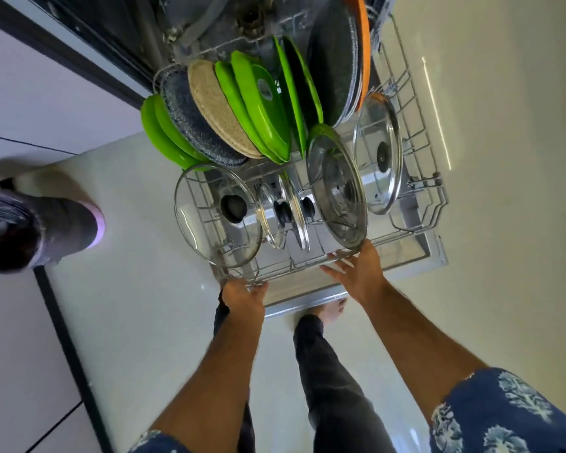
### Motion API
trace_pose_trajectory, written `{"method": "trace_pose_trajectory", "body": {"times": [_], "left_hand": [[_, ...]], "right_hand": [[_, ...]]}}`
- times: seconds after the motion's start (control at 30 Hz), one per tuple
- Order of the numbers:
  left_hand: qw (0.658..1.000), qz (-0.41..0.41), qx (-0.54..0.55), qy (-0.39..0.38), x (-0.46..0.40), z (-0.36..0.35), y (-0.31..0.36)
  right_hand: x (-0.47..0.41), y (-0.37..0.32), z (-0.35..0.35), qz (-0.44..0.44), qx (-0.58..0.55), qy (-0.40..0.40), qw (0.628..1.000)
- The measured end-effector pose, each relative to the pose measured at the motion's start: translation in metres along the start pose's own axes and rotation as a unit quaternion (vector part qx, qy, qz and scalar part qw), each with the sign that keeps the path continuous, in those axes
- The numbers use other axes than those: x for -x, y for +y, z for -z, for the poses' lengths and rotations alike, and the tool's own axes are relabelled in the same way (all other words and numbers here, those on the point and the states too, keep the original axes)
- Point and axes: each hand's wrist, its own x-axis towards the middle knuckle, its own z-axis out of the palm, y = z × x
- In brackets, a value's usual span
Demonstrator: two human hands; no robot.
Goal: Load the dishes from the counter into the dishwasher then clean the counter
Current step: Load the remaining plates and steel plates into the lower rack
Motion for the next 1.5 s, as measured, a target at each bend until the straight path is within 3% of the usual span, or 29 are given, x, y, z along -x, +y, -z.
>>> {"method": "trace_pose_trajectory", "body": {"times": [0.1,0.27,0.7,0.83,1.07,1.23,1.3,1.5], "left_hand": [[0.994,0.010,0.100,-0.031,-0.016,-0.010,0.004],[0.992,-0.015,0.110,-0.064,0.014,-0.035,0.052],[0.991,-0.015,0.062,-0.117,0.007,-0.069,0.093],[0.980,-0.059,-0.018,-0.188,0.009,-0.089,0.100],[0.962,-0.171,-0.084,-0.194,0.003,-0.117,0.132],[0.972,-0.097,0.035,-0.213,0.000,-0.138,0.158],[0.963,-0.110,0.049,-0.241,0.001,-0.145,0.165],[0.965,-0.124,0.031,-0.228,-0.007,-0.174,0.204]], "right_hand": [[-0.004,-0.009,-0.013,0.005,0.001,0.007,1.000],[-0.009,-0.031,-0.062,0.020,0.004,-0.006,1.000],[-0.030,-0.055,-0.100,0.041,0.055,-0.008,0.998],[-0.034,-0.088,-0.121,0.056,0.077,-0.042,0.995],[-0.044,-0.102,-0.157,0.057,0.102,-0.090,0.989],[-0.052,-0.099,-0.178,0.055,0.093,-0.085,0.990],[-0.056,-0.106,-0.189,0.060,0.093,-0.084,0.990],[-0.058,-0.139,-0.241,0.053,0.107,-0.097,0.988]]}}
